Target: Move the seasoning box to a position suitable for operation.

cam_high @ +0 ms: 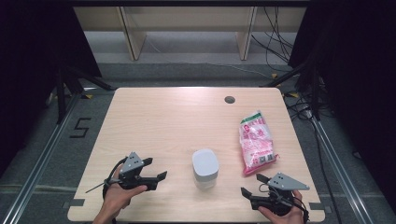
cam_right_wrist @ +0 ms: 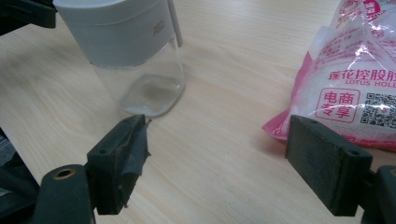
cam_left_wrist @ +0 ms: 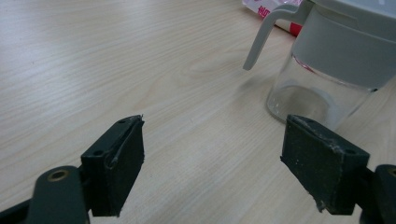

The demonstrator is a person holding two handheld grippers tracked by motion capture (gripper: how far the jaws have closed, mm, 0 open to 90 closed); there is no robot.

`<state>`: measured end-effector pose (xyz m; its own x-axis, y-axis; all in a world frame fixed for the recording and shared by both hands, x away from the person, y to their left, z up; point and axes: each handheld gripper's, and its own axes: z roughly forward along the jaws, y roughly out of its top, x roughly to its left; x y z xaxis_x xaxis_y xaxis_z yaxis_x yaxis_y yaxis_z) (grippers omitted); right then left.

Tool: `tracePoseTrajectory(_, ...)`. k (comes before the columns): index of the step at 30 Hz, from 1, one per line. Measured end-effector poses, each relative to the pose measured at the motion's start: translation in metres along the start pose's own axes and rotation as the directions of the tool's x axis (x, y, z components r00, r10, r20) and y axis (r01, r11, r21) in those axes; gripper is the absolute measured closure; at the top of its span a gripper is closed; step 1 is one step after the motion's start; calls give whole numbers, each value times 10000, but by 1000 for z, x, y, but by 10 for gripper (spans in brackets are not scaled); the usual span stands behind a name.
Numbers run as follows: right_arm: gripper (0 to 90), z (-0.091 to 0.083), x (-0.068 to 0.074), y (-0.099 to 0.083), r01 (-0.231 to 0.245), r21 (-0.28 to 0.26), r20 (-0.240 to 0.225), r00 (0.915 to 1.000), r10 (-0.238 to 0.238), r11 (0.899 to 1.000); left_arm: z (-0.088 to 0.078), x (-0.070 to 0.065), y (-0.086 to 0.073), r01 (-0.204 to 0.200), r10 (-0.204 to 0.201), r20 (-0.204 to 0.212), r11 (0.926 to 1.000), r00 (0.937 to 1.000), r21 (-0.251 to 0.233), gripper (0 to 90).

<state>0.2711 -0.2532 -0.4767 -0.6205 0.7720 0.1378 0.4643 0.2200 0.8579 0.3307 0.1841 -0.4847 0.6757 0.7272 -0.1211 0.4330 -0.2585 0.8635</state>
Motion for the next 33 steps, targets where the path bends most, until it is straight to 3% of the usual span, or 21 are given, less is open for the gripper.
tracePoseTrajectory(7,222,-1,1,1,83,208,-26,10000,-82,9997,11,3,5,-62,66,254,9999,9997,-151,245)
tracePoseTrajectory(10,217,0,0,1,206,124,-57,9998,-206,9997,16,4,10,-620,629,350,9977,9974,-263,299)
tracePoseTrajectory(11,217,1,0,1,192,177,-194,9996,-189,9997,17,3,12,-702,711,310,9972,9970,-264,302)
tracePoseTrajectory(13,217,0,2,1,9,126,-36,10000,-9,9999,19,3,13,-571,579,340,9981,9977,-245,304)
tracePoseTrajectory(14,218,1,1,1,287,172,-107,9995,-285,9994,19,2,14,-621,626,248,9979,9977,-200,306)
tracePoseTrajectory(16,218,2,2,1,221,238,8,9998,-221,9995,23,2,17,-828,835,310,9963,9960,-231,320)
tracePoseTrajectory(19,218,1,2,2,280,191,-188,9994,-277,9994,27,0,22,-1083,1091,347,9939,9934,-219,338)
tracePoseTrajectory(23,218,1,3,1,165,311,-210,9997,-158,9994,35,1,30,-1481,1493,643,9887,9867,-234,344)
tracePoseTrajectory(25,218,2,1,1,495,234,-180,9986,-491,9985,45,0,33,-1637,1665,820,9857,9826,-399,369)
tracePoseTrajectory(28,218,1,5,2,18,404,-233,9997,-9,9992,52,-1,35,-1746,1775,1116,9840,9778,-351,398)
tracePoseTrajectory(30,218,3,4,1,150,215,-178,9997,-146,9997,59,-1,38,-1925,1957,1331,9806,9716,-363,418)
tracePoseTrajectory(33,218,2,4,1,113,488,-190,9998,-104,9987,71,0,41,-2016,2088,1807,9778,9611,-573,470)
